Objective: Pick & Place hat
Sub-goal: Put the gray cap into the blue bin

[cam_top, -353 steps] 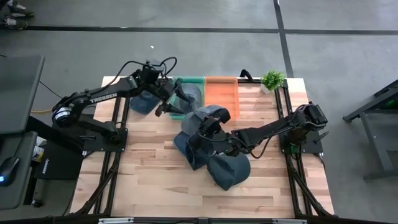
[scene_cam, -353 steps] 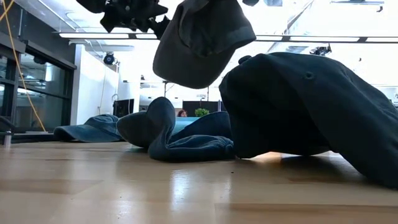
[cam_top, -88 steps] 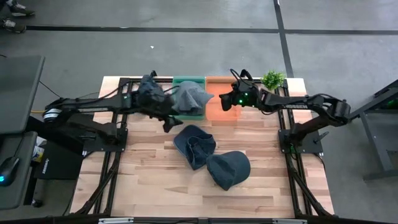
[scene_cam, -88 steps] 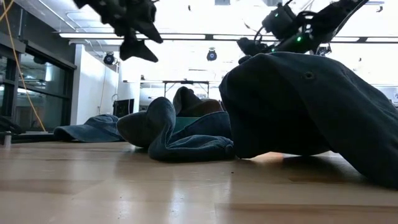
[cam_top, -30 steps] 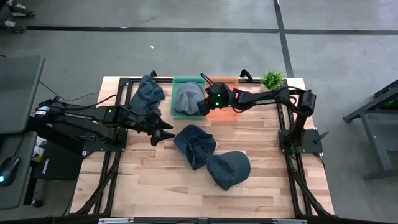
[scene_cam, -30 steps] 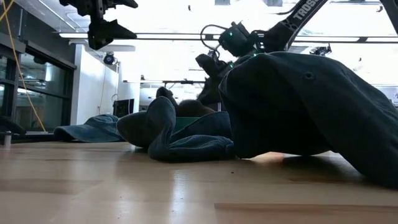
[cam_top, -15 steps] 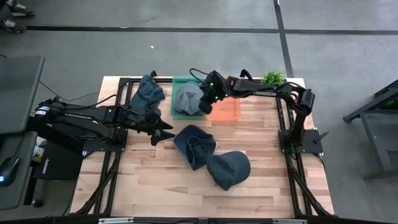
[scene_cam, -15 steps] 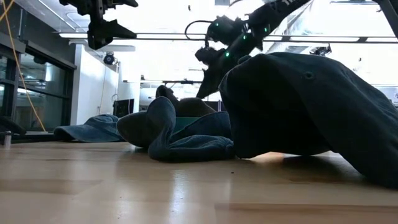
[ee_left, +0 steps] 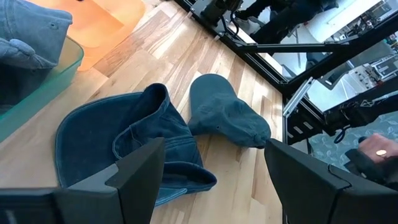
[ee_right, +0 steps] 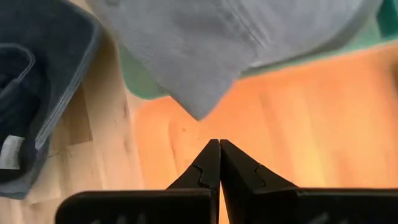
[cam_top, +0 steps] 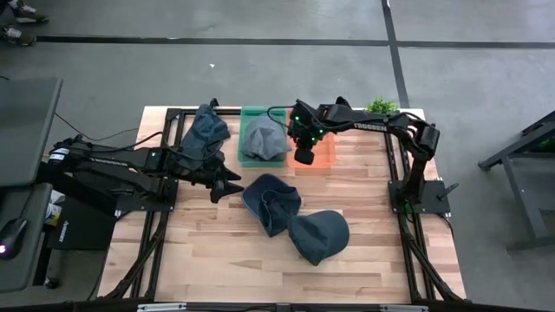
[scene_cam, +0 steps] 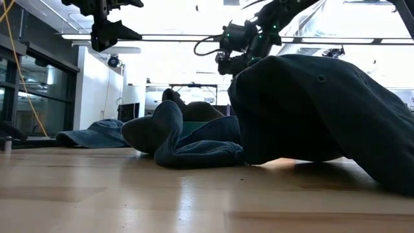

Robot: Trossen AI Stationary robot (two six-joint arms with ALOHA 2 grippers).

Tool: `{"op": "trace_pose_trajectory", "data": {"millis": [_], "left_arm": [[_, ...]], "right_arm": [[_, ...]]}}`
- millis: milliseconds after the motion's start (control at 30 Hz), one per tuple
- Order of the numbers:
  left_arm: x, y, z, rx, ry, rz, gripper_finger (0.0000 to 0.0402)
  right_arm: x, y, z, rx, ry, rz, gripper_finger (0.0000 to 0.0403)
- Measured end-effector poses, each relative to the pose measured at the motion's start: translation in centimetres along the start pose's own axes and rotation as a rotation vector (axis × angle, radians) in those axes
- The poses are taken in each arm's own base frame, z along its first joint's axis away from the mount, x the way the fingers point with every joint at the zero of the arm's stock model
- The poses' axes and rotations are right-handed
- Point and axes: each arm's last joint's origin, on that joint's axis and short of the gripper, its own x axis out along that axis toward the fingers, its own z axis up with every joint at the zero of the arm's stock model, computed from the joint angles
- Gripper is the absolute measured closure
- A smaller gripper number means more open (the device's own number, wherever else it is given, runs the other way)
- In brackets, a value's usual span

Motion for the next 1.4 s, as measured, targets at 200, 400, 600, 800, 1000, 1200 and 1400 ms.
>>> {"op": "trace_pose_trajectory", "data": {"millis": [200, 400, 600, 800, 1000, 1200, 1400], "left_arm": [[0.0, 0.0, 0.0, 0.000, 0.000, 0.001, 0.0128], [0.0, 0.0, 0.0, 0.000, 0.000, 0.001, 0.0128], [0.0, 0.0, 0.0, 0.000, 0.001, 0.003, 0.0128], [0.0, 0.0, 0.0, 0.001, 0.002, 0.004, 0.0128], [0.0, 0.0, 0.0, 0.004, 0.002, 0.004, 0.0128], [0.0, 0.0, 0.0, 0.004, 0.000, 0.003, 0.0128], [0.0, 0.0, 0.0, 0.004, 0.000, 0.004, 0.0128]], "right_arm": [[1.3, 0.1, -0.8, -0.092, -0.020, -0.017, 0.0403], [1.7, 0.2, -0.5, -0.094, -0.057, -0.010, 0.0403], [2.0, 0.9, 0.0, -0.113, -0.097, -0.004, 0.0403], [2.5, 1.5, 0.6, -0.105, -0.154, 0.007, 0.0403], [2.9, 1.8, 1.2, -0.105, -0.200, 0.010, 0.0403], [4.5, 2.1, 1.4, -0.062, -0.225, 0.046, 0.0403], [5.1, 2.7, 2.1, -0.051, -0.278, 0.055, 0.0403]]}}
